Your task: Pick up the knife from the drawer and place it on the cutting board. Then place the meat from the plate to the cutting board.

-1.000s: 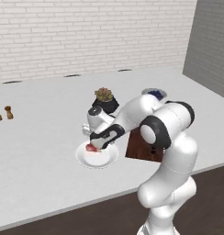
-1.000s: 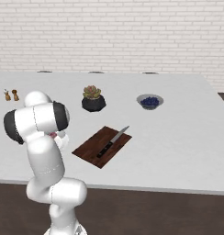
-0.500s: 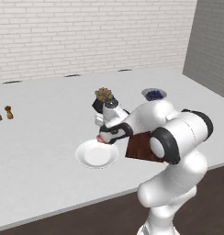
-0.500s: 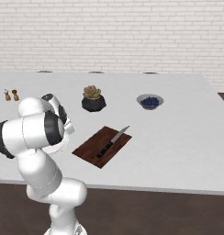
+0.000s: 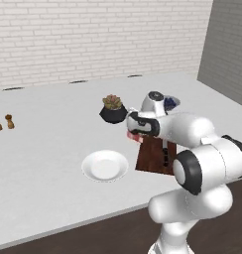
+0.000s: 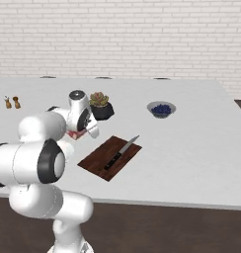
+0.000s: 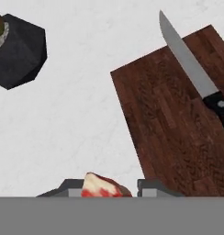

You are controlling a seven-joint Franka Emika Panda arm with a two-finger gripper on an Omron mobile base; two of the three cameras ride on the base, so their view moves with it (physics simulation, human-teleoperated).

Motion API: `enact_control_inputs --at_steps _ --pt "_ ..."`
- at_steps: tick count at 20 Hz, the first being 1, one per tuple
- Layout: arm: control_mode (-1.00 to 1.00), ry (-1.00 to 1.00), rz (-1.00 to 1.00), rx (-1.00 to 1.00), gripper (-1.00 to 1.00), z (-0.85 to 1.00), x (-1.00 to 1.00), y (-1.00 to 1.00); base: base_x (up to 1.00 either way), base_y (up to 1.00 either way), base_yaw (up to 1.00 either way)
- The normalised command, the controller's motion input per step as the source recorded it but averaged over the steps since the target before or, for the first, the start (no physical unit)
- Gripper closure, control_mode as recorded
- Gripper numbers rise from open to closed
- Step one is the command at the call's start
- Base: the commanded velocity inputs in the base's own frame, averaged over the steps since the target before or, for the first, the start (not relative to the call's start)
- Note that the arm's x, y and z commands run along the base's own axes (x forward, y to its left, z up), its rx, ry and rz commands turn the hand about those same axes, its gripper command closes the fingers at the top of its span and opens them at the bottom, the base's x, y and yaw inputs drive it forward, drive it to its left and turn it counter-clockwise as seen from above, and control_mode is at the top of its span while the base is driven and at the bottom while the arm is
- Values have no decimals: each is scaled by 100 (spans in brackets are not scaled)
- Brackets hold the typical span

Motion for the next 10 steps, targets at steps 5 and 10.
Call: enact_control_inputs --at_steps 5,10 --pt "-100 0 0 -4 100 1 -31 -80 0 0 0" --pt "-100 0 0 -13 100 -14 -26 -75 0 0 0"
